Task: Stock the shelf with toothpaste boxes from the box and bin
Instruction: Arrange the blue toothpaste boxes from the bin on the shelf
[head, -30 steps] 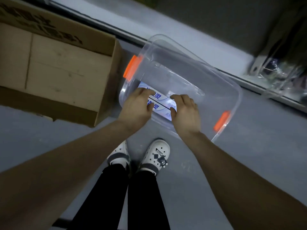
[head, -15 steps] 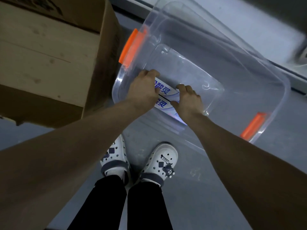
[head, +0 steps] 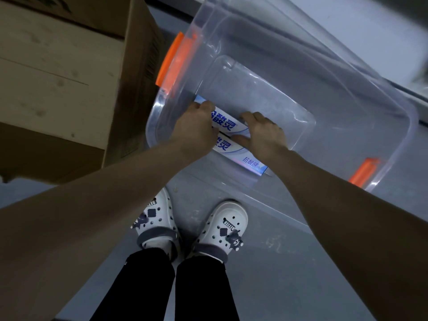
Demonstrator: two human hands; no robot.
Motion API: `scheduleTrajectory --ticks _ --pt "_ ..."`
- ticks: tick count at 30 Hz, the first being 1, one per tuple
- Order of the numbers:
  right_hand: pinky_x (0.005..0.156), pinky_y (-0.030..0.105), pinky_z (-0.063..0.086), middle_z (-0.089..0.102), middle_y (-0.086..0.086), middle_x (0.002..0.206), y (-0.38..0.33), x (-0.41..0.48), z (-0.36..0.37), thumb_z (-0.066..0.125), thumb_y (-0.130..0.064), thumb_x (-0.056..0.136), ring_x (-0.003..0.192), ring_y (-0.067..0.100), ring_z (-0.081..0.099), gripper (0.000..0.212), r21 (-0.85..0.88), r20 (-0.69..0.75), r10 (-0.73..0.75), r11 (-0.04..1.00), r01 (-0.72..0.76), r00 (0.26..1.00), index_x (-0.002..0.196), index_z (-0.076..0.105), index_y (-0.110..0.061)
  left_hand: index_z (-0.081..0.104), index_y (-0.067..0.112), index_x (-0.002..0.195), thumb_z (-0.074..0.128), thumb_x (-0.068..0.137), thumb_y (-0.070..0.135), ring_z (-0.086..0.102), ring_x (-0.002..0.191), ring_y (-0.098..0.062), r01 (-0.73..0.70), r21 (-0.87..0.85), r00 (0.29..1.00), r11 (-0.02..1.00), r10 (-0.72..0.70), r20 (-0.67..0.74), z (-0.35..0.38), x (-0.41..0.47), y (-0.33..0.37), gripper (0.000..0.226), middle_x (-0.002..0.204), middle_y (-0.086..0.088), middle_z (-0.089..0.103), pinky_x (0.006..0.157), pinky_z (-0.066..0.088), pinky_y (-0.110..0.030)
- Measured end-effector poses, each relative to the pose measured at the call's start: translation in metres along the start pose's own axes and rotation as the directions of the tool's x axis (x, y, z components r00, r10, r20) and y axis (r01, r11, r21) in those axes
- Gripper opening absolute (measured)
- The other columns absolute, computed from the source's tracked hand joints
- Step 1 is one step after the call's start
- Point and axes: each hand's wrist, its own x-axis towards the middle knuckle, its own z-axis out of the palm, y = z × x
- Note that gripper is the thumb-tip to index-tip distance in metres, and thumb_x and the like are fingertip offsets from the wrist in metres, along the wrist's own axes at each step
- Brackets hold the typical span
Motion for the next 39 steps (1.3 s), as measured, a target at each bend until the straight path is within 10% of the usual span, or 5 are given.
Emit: scheduleTrajectory --ticks 11,15,27,33,39 --pt "0.075 0.04 0.044 0.054 0.016 0.122 -0.003 0.007 -0.001 0.063 -0.015 0.089 0.104 0.04 0.06 0.049 -0.151 -0.038 0.112 0.982 -0.117 0.993 0.132 0.042 -0.006 0.05 0.011 0.133 0.058 0.09 0.013 0.054 0.117 -0.032 0.028 0.004 1.0 1.0 -0.028 -0.003 0.0 0.004 -0.005 0.043 0.132 -0.015 0.05 0.096 0.041 -0.032" --pt "0.083 0.041 0.046 0.054 0.018 0.123 0.019 0.007 -0.011 0.065 -0.021 0.09 0.108 0.04 0.057 0.049 -0.016 -0.091 0.339 0.94 -0.342 0.936 0.129 0.041 -0.006 0.049 0.01 0.133 0.059 0.091 0.013 0.053 0.118 -0.034 0.039 -0.003 0.999 0.999 -0.039 0.005 -0.001 0.004 -0.005 0.044 0.132 -0.017 0.049 0.097 0.042 -0.034" --pt "0.086 0.038 0.045 0.062 0.016 0.121 0.025 -0.018 -0.025 0.061 -0.019 0.088 0.107 0.038 0.058 0.044 0.216 -0.114 0.322 0.932 -0.293 0.94 0.129 0.051 -0.007 0.054 0.012 0.13 0.062 0.09 0.019 0.058 0.114 -0.029 0.05 -0.037 0.998 0.998 -0.049 0.036 0.001 0.003 -0.005 0.042 0.126 -0.012 0.06 0.093 0.043 -0.03" --pt "0.075 0.031 0.056 0.069 0.013 0.102 0.002 -0.04 -0.053 0.064 0.007 0.085 0.076 0.011 0.068 0.037 0.919 0.248 0.206 0.259 -0.297 0.947 0.122 0.06 0.001 0.059 0.004 0.118 0.062 0.083 0.048 0.061 0.108 -0.026 0.105 -0.277 0.992 0.955 -0.083 0.09 -0.002 -0.003 0.017 0.056 0.116 -0.011 0.066 0.094 0.047 -0.037" --pt "0.089 0.032 0.056 0.068 0.018 0.118 -0.011 -0.053 -0.072 0.058 -0.002 0.094 0.1 0.026 0.067 0.032 0.955 0.298 -0.072 0.025 -0.297 0.952 0.126 0.06 -0.003 0.059 0.004 0.113 0.062 0.094 0.019 0.067 0.086 -0.016 0.204 -0.78 0.979 0.592 -0.125 0.161 -0.007 -0.006 0.03 0.024 0.105 -0.008 0.07 0.076 0.058 -0.033"
